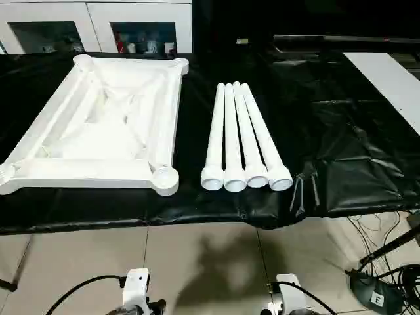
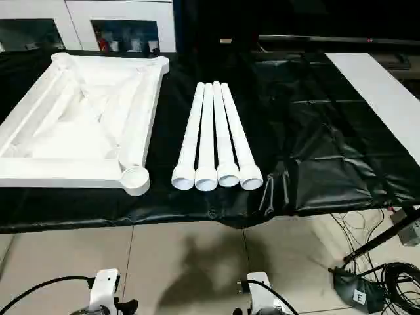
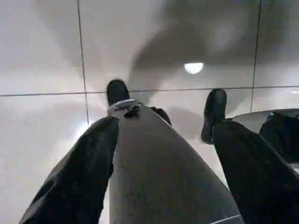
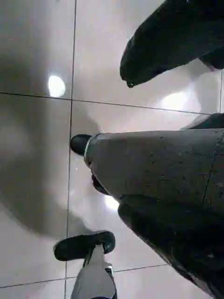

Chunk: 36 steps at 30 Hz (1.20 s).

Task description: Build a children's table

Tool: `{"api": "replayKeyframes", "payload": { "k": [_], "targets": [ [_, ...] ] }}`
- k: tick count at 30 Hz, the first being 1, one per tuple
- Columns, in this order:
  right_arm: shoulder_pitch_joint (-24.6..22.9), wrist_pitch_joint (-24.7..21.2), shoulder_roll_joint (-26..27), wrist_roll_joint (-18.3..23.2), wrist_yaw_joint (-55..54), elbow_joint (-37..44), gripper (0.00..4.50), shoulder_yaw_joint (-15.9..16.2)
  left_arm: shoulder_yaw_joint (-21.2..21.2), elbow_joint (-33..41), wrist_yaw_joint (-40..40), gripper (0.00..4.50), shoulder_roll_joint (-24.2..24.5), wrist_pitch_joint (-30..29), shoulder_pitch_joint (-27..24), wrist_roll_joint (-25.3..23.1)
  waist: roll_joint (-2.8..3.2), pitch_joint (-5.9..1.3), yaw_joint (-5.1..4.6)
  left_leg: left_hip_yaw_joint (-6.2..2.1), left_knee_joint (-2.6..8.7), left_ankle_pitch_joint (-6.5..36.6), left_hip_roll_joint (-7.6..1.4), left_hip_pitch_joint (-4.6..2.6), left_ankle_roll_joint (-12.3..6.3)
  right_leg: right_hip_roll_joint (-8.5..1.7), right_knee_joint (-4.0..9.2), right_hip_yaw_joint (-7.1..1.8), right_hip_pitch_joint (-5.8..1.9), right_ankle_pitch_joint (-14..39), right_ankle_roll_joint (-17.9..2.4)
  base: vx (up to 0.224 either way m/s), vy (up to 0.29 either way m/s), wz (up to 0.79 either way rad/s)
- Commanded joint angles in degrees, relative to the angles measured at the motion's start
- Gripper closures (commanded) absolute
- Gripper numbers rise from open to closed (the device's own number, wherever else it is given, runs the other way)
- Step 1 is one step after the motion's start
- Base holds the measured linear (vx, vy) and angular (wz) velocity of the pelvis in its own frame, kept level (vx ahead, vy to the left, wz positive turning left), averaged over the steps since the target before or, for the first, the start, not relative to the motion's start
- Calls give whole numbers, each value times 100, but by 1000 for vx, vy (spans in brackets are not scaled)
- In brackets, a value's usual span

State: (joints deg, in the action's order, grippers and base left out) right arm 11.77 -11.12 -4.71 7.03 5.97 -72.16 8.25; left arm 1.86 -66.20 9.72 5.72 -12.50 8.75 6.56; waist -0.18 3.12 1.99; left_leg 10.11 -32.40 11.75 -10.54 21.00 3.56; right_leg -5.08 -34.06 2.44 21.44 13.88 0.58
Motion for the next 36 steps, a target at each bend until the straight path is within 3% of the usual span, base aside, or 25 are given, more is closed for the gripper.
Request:
{"api": "replayKeyframes", "payload": {
  "k": [1,2,3,4,5,6,10,15,18,19,21,25,27,29,32,34,36],
  "targets": [
    [-70,-73,23,-11,-18,-102,40,-13,-40,-241,1,85,-94,-125,-193,13,-1,-126,14,-54,400,893,-330,-18,-556,-372,372,-222,-161,-148,-1547,0,0,0],
    [255,-211,141,12,-136,-383,40,-362,-56,-802,-371,85,-92,-28,45,-314,-1,-126,13,-55,403,904,-332,-16,-551,-371,373,-221,-163,-132,-1544,0,0,0],
    [422,-264,219,50,-194,-505,40,-542,-70,-1030,-477,85,-50,90,38,-456,197,-204,-4,-107,411,967,-338,-49,-386,-377,348,-199,-186,-316,-1625,0,0,0],
    [437,-247,232,52,-177,-507,40,-544,-75,-1018,-452,85,-22,141,-40,-457,150,-216,-29,-99,422,1078,-318,-5,-370,-377,366,-188,-246,-152,-1603,0,0,0],
    [463,-243,246,40,-192,-511,40,-535,-78,-1010,-454,85,-13,166,-76,-458,145,-224,-34,-93,415,1162,-322,6,-326,-404,374,-192,-239,29,-1575,0,0,0],
    [463,-243,246,40,-192,-511,40,-535,-78,-1010,-454,85,-13,166,-76,-458,165,-260,-19,-80,376,1087,-324,-36,-361,-439,394,-212,-220,111,-1599,0,0,0],
    [500,-234,252,4,-183,-513,40,-501,-79,-1001,-550,85,-26,203,-46,-467,196,-307,31,-51,330,624,-329,-20,-559,-409,331,-181,-227,-433,-1664,0,0,0],
    [537,-221,263,-94,-151,-549,40,-627,43,-1078,-587,85,-50,345,19,-478,205,-322,34,-49,331,771,-328,-37,-542,-405,336,-180,-216,-360,-1660,0,0,0],
    [567,-151,271,-175,-152,-564,40,-670,117,-1101,-545,85,-46,476,35,-479,192,-329,33,-53,331,794,-324,-31,-518,-409,338,-181,-223,-297,-1645,0,0,0],
    [663,140,250,-155,-91,-513,40,-722,300,-1063,-396,85,49,712,105,-335,109,-336,24,-44,321,727,-323,-22,-560,-408,335,-182,-231,-359,-1630,0,0,0],
    [725,308,222,-137,16,-469,40,-731,281,-1032,-276,85,172,850,200,-367,158,-342,47,-53,320,686,-329,-33,-592,-425,321,-180,-216,-330,-1620,0,0,0],
    [777,462,162,-318,305,-411,40,-535,91,-966,121,85,261,1180,243,-531,139,-365,66,-37,275,442,-335,-53,-700,-400,252,-183,-202,-802,-1666,0,0,0],
    [528,757,0,-480,497,-328,40,-408,-81,-849,262,85,339,1413,172,-690,84,-351,103,-20,271,473,-346,-56,-754,-404,260,-179,-193,-811,-1668,0,0,0],
    [361,987,-134,-561,688,-207,40,-385,-135,-628,554,85,425,1623,31,-710,117,-351,174,-26,279,552,-370,-65,-720,-436,273,-186,-192,-678,-1626,0,0,0],
    [166,1251,-329,-552,947,33,40,-416,-121,-216,710,85,537,1931,-239,-718,106,-343,168,-26,289,674,-361,-45,-669,-409,265,-180,-205,-640,-1606,0,0,0],
    [52,1350,-411,-511,1040,156,40,-445,-110,74,755,85,579,2043,-407,-684,89,-302,138,-31,324,1021,-366,-31,-614,-399,303,-187,-200,-246,-1550,0,0,0],
    [-310,1657,-555,-400,1233,572,40,-551,29,756,727,85,637,2180,-794,-504,117,-228,120,-35,360,1437,-393,-27,-493,-413,363,-212,-161,307,-1481,0,0,0]
  ]
}}
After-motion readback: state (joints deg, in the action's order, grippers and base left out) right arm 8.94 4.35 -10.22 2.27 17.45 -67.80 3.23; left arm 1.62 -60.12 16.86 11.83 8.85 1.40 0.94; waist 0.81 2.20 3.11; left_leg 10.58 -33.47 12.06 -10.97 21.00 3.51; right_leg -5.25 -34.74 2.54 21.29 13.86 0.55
